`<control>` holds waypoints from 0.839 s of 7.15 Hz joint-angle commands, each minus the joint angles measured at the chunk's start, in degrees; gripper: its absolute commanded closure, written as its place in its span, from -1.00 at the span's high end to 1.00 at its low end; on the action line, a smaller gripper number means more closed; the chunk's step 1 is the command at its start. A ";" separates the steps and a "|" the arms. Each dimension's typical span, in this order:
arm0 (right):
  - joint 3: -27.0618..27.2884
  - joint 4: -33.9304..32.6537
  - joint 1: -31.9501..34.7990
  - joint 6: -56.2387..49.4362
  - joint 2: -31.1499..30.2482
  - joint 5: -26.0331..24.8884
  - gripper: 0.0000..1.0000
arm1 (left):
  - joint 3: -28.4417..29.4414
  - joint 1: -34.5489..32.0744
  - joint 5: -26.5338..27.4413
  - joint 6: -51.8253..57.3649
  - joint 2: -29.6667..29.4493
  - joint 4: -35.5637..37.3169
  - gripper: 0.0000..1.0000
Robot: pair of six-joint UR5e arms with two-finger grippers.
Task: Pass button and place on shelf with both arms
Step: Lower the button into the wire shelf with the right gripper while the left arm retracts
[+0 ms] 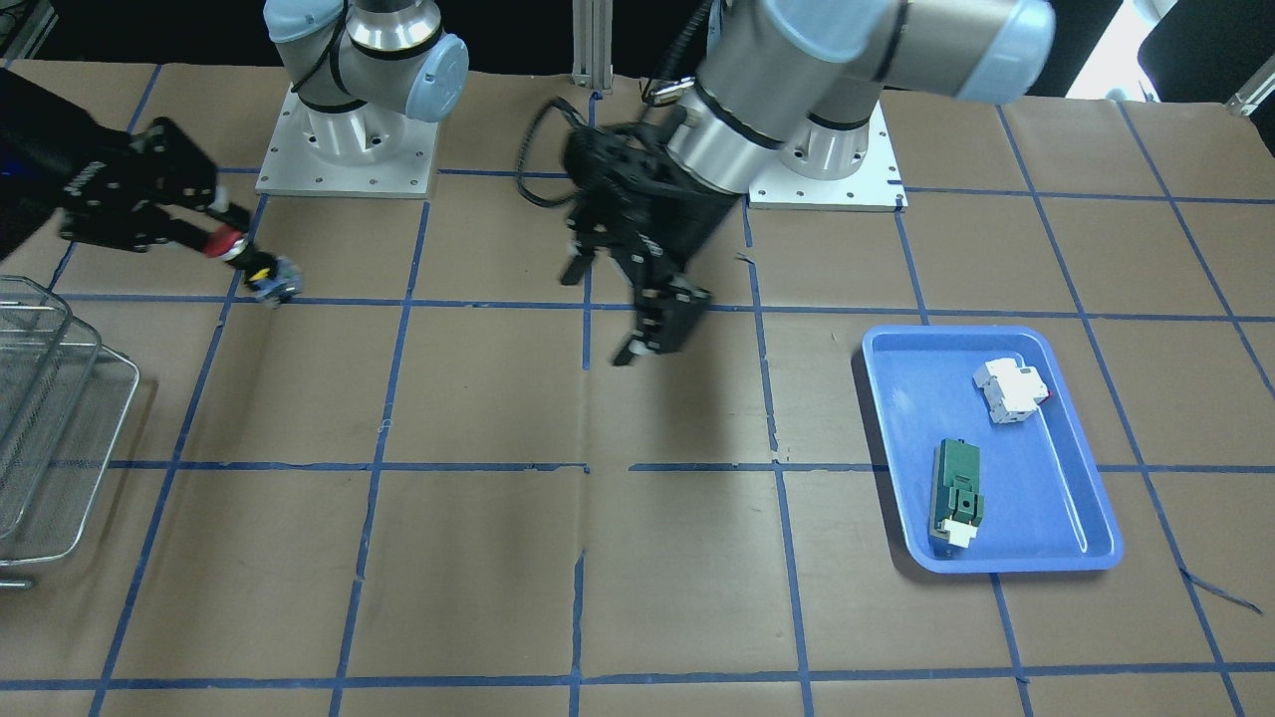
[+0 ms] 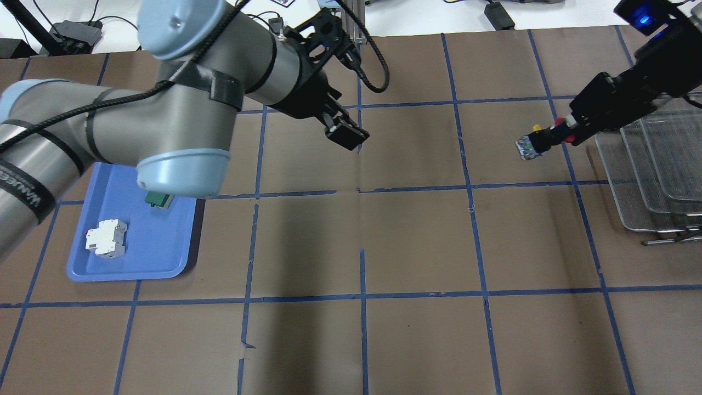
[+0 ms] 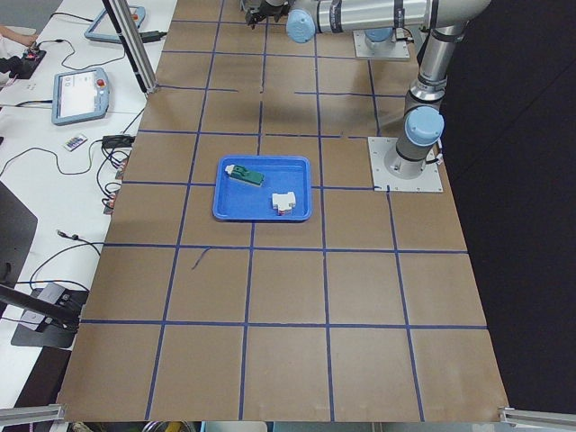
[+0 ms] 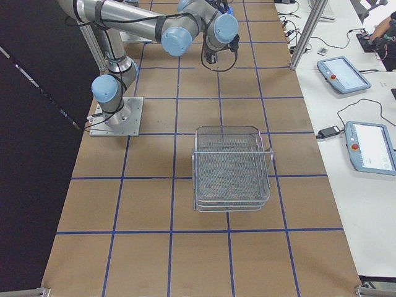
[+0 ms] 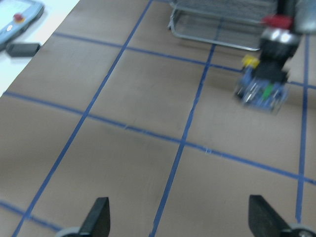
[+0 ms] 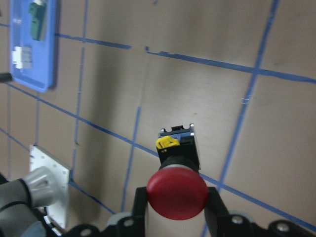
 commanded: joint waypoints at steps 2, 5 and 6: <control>0.15 -19.48 -3.64 0.02 2.36 -23.13 -1.00 | -0.70 13.37 13.47 -2.67 2.64 -12.30 1.00; 0.16 -25.00 -10.21 -3.29 7.02 -24.70 -1.00 | -0.71 13.22 19.15 -22.40 6.94 -21.61 1.00; 0.07 -24.91 -12.33 -3.93 8.78 -24.34 -1.00 | 0.68 13.39 23.08 -28.30 7.57 -24.85 1.00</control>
